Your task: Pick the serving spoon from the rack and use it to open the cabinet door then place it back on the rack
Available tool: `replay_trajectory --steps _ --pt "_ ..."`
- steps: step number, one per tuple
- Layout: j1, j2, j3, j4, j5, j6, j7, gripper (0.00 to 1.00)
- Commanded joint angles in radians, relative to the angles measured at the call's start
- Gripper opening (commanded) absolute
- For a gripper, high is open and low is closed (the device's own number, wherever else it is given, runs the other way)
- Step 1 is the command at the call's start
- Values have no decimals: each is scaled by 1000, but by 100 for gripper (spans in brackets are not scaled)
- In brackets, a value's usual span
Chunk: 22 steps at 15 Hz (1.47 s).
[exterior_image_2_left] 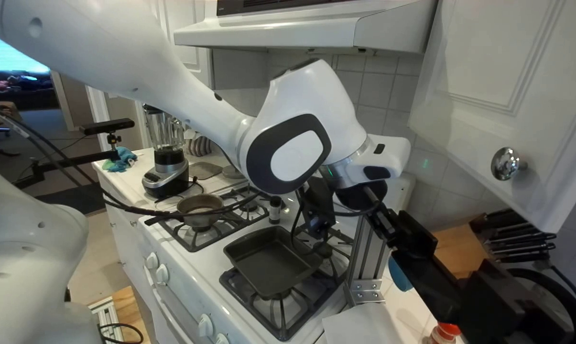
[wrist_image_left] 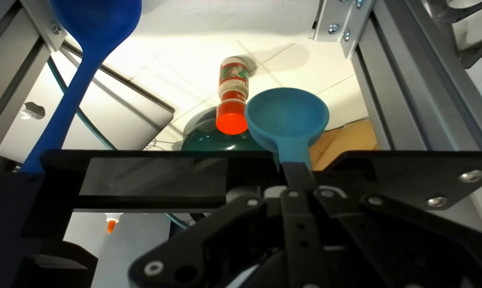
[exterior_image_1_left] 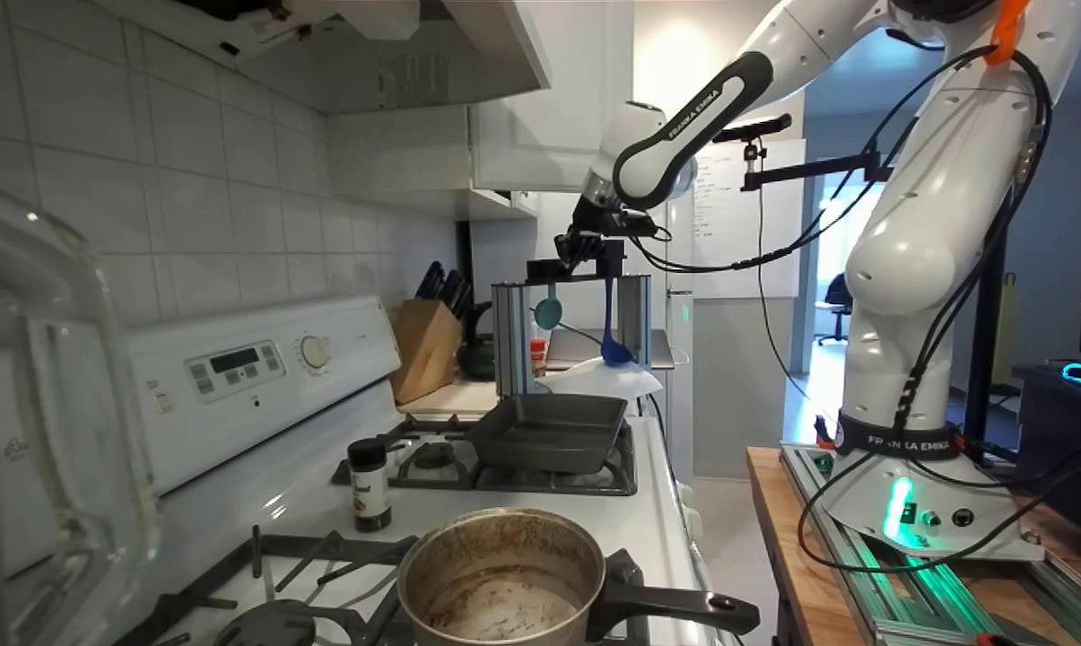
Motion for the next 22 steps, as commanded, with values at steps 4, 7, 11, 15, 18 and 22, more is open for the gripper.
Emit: replay_trajectory --steps 4,7,11,15,18,22 --pt "-39 15 31 -11 -28 67 23 0" --pt "-49 17 38 -13 -38 81 20 0" --pt "-35 7 36 -14 -26 51 -11 0" --pt "23 -35 15 -26 21 -43 -86 0" --pt "20 -71 28 -22 -3 -123 -70 0" --pt "-11 -136 61 23 -47 -396 -8 33"
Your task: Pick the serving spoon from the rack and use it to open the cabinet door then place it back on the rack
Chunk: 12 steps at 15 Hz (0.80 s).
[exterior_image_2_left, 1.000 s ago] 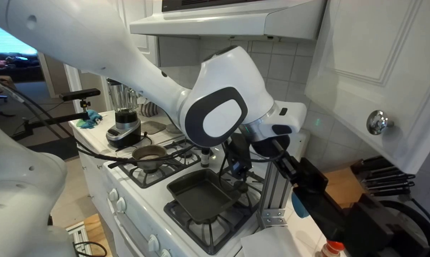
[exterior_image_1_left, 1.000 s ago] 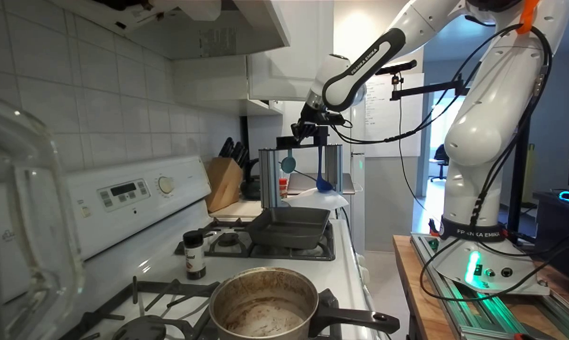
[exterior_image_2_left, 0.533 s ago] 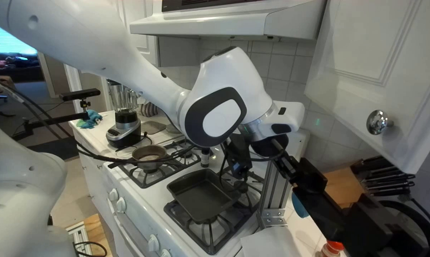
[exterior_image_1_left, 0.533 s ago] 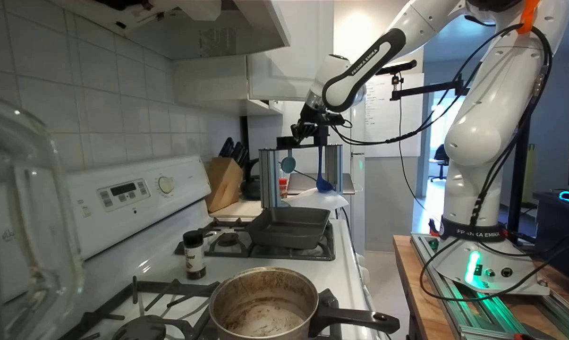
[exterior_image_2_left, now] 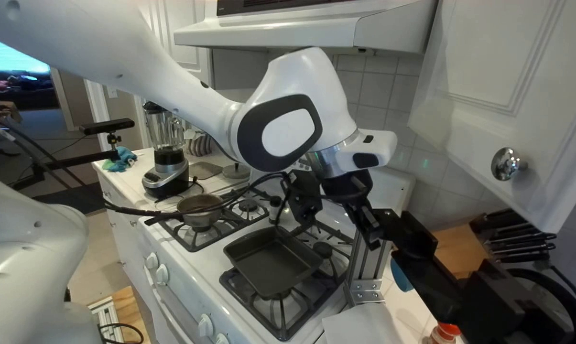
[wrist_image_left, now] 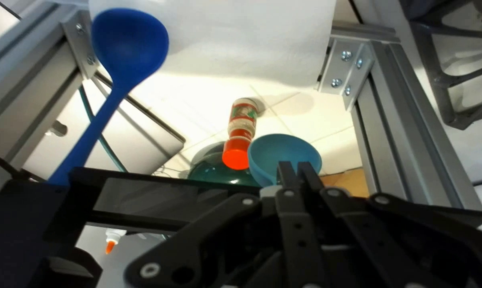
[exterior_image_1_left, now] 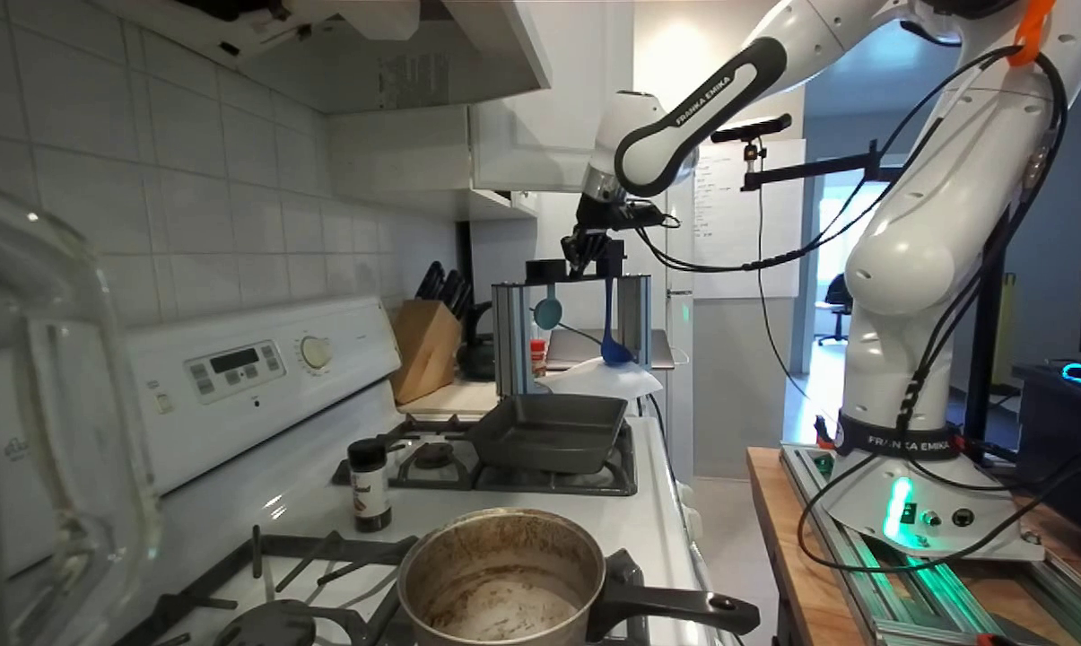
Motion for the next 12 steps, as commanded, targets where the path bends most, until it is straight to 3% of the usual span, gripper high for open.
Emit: replay_trajectory --steps 1,9,12 --pt "9 -89 7 27 -6 -261 2 39" --pt "114 -254 -56 77 50 -601 -169 95" --pt "153 -288 -79 140 76 -766 -256 100"
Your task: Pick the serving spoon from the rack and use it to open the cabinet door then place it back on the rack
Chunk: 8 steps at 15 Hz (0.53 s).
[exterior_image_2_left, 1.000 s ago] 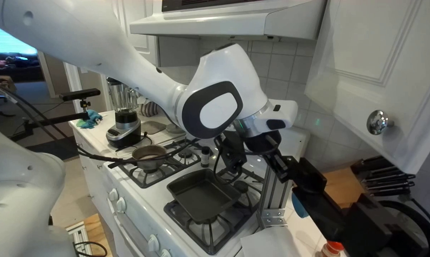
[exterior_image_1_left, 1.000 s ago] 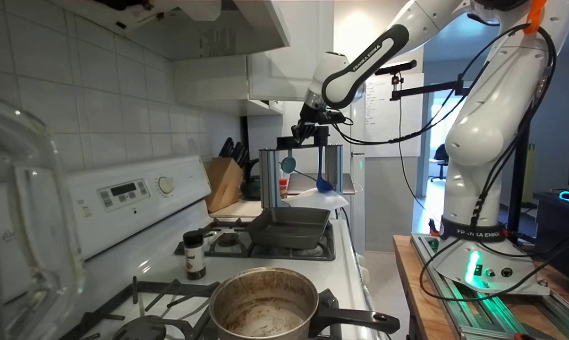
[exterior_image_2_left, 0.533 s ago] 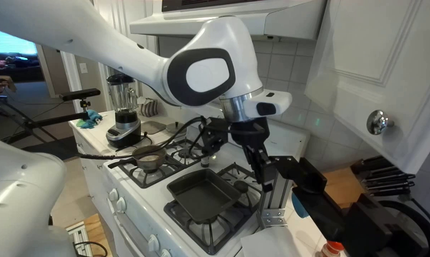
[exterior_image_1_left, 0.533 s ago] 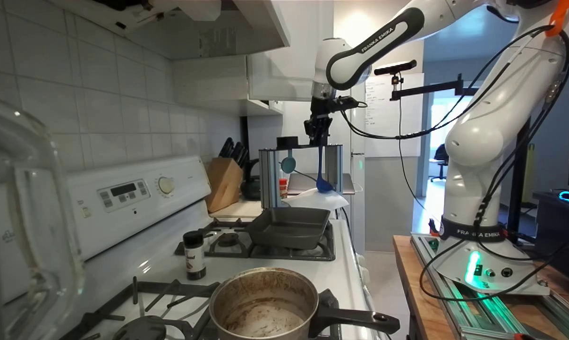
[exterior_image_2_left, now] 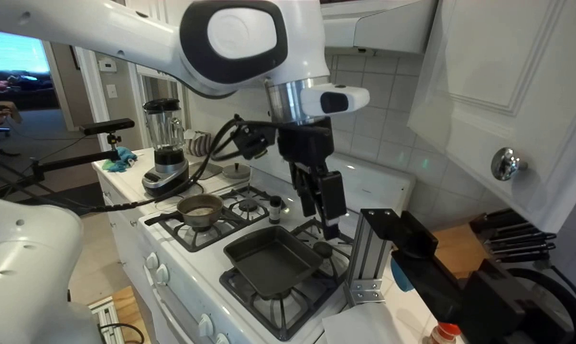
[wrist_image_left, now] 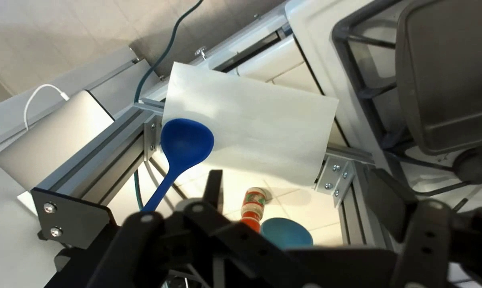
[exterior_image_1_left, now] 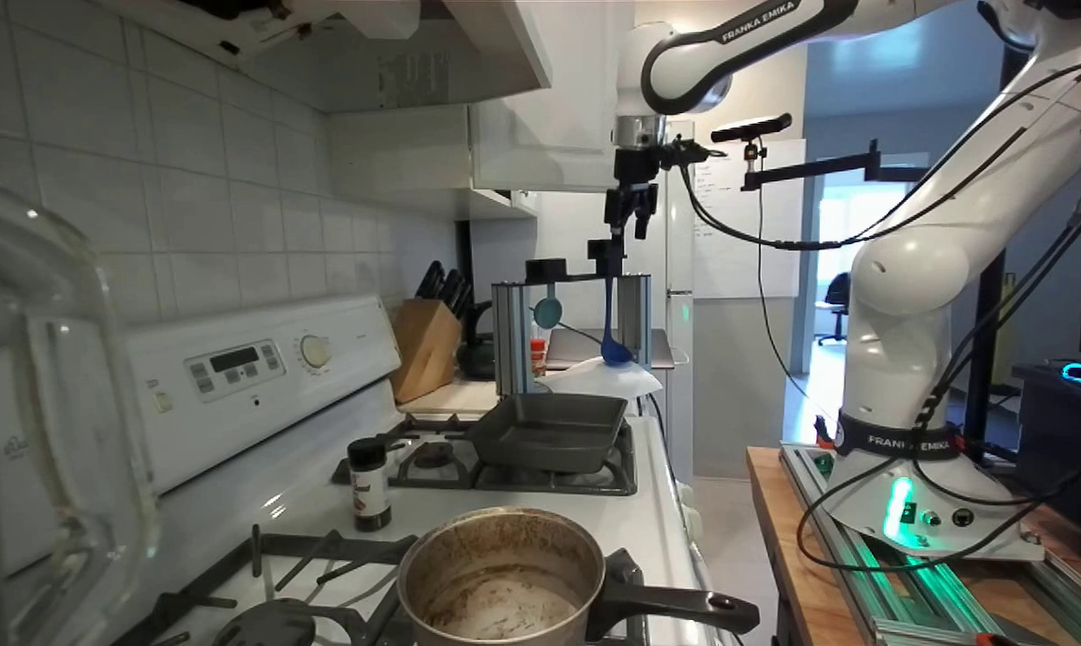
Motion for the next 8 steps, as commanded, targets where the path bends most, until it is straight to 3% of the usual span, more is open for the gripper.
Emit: replay_trajectory --steps 1,8 --pt "63 -56 -41 75 52 -185 -128 100" --pt "151 -85 -79 241 106 -425 -280 100"
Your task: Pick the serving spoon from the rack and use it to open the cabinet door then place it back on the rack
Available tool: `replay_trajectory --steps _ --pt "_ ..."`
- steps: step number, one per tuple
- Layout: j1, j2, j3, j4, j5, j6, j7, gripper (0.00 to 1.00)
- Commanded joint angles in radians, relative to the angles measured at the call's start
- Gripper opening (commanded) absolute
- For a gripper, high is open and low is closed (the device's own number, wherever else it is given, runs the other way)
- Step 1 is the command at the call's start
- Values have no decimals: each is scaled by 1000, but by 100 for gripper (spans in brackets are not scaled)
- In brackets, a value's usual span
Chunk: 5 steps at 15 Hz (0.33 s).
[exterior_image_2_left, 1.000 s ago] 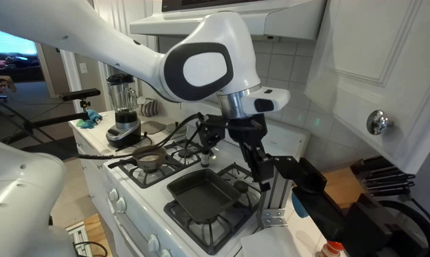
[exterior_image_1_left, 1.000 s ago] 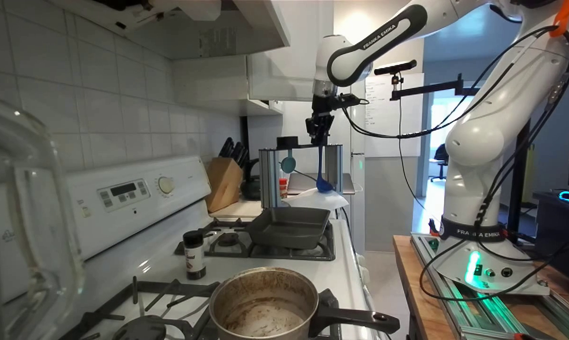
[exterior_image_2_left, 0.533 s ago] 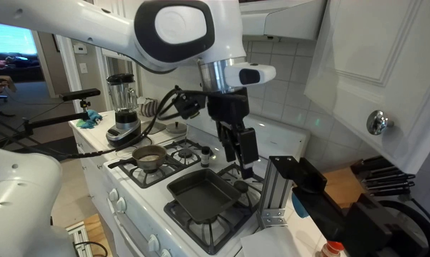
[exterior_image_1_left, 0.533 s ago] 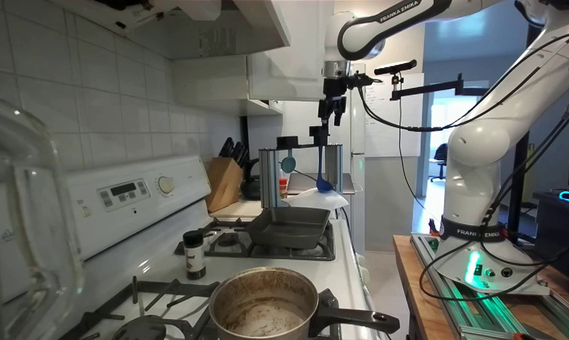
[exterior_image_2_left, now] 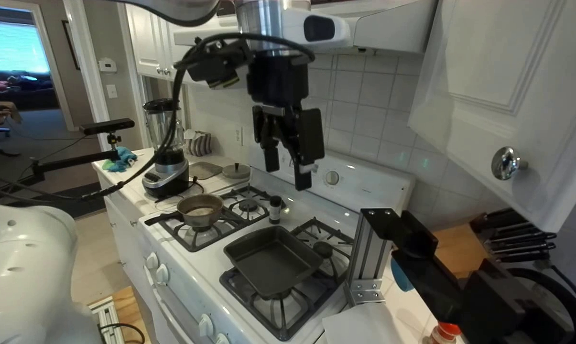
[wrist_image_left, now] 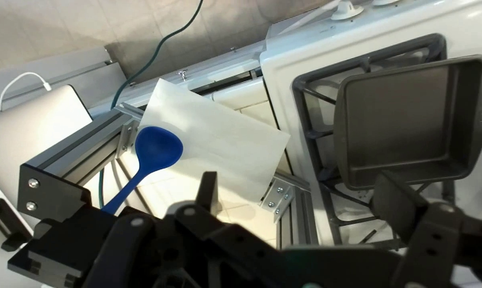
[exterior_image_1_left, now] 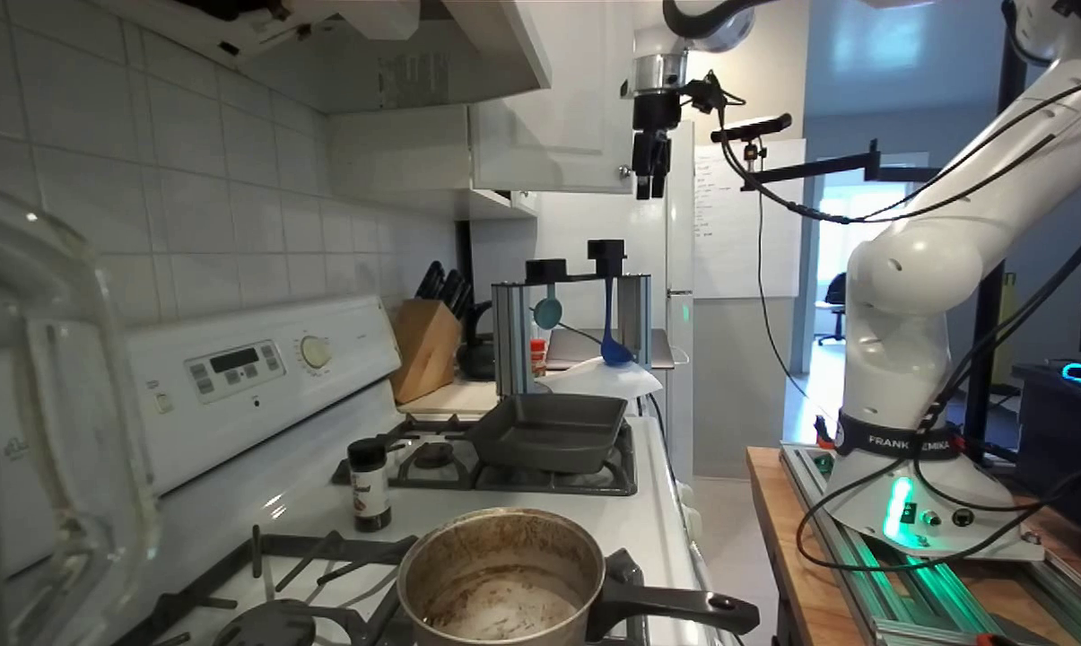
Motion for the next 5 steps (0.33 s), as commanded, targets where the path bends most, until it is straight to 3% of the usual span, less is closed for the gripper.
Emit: replay_trajectory --steps 1,2,3,5 --pt "49 7 -36 106 47 -149 -76 100" --pt "49 23 -36 139 41 -200 -80 100" --pt "43 -2 -25 72 13 -117 -40 100" --pt "45 -2 -26 84 12 -130 -42 100"
